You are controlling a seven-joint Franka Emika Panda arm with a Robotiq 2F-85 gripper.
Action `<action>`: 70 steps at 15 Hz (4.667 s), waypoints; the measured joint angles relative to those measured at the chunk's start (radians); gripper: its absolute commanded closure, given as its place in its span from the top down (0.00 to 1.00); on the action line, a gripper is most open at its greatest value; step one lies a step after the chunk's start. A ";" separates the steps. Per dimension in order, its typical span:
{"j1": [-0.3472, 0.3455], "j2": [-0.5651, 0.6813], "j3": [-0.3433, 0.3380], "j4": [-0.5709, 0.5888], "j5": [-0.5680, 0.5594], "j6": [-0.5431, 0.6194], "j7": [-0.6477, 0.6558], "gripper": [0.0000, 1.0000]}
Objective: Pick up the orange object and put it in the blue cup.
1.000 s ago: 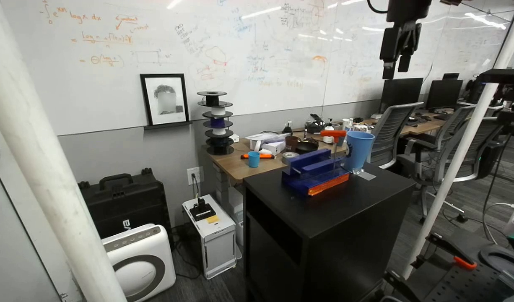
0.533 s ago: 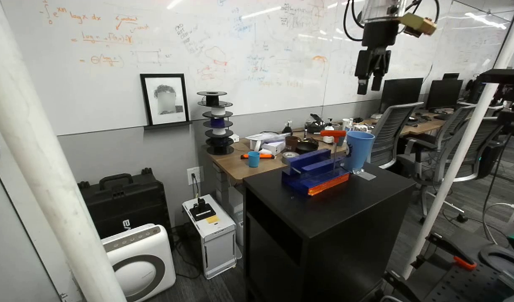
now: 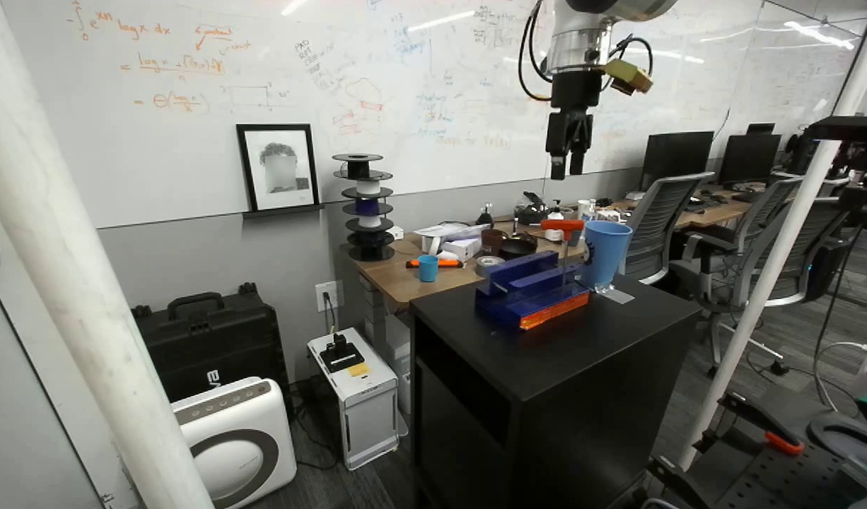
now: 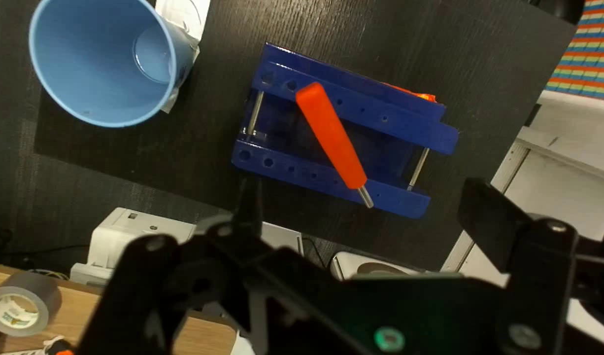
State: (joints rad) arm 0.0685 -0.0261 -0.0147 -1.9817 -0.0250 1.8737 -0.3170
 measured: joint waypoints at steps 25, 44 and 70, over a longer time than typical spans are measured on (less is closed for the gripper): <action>-0.003 0.123 0.078 -0.045 -0.124 -0.024 -0.109 0.33; -0.036 0.055 0.054 -0.055 -0.173 -0.025 -0.109 0.17; -0.094 -0.162 -0.007 -0.045 -0.197 -0.163 0.245 0.15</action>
State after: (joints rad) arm -0.0259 -0.1878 -0.0218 -2.0268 -0.2222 1.7107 -0.0723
